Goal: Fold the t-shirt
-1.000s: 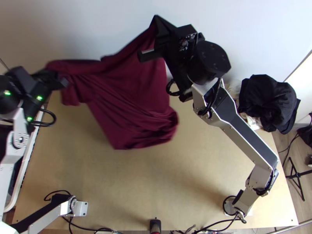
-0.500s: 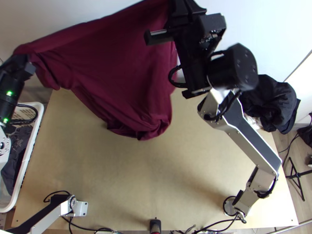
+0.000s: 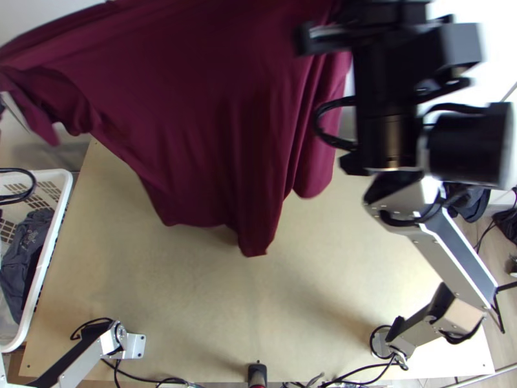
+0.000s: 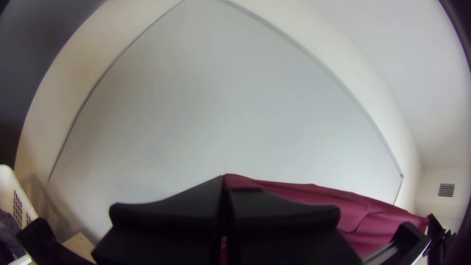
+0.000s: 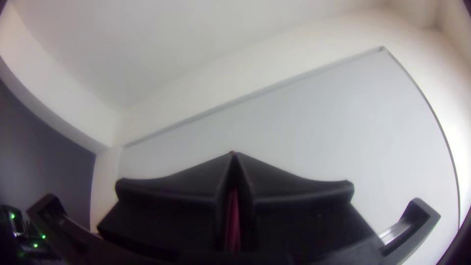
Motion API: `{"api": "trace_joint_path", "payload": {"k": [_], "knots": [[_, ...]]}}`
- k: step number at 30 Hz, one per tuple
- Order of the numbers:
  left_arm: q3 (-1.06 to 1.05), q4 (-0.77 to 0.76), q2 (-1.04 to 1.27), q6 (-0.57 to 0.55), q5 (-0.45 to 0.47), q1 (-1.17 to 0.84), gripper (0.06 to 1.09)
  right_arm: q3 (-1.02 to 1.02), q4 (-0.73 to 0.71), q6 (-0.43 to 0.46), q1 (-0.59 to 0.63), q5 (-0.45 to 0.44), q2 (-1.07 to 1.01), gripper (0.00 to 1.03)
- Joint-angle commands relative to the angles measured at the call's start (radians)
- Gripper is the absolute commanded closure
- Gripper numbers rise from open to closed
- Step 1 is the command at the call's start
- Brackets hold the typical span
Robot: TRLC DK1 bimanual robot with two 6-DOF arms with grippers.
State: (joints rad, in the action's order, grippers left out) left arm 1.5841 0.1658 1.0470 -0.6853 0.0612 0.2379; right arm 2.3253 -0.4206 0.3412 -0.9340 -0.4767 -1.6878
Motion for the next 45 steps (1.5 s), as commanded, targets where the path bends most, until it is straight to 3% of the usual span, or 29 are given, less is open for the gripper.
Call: {"api": "trace_joint_path", "payload": {"k": [1,6,16,23,29,35,45], "knots": [[0.002,-0.014,-0.035,-0.057,-0.004,0.063,1.05,-0.044,-0.023,-0.053,0.034,-0.039,0.085,1.00],[-0.027,-0.008,-0.081,-0.063,0.052,0.031,1.05,-0.093,0.002,-0.051,0.034,-0.051,0.158,1.00],[-0.033,0.001,-0.128,-0.049,0.060,0.044,1.05,-0.386,0.062,-0.041,0.017,-0.063,0.389,1.00],[-0.021,0.020,-0.208,-0.053,0.075,0.044,1.05,-0.512,0.137,-0.116,-0.040,-0.071,0.467,1.00],[-0.069,0.055,-0.265,-0.026,0.103,0.044,1.05,-0.527,0.201,-0.128,-0.052,-0.099,0.525,1.00],[-0.141,0.155,-0.378,-0.028,0.121,0.047,1.05,-0.606,0.367,-0.261,0.070,-0.114,0.666,1.00],[-0.102,0.259,-0.455,0.001,0.129,0.090,1.05,-0.465,0.482,-0.283,0.127,-0.123,0.703,1.00]]}}
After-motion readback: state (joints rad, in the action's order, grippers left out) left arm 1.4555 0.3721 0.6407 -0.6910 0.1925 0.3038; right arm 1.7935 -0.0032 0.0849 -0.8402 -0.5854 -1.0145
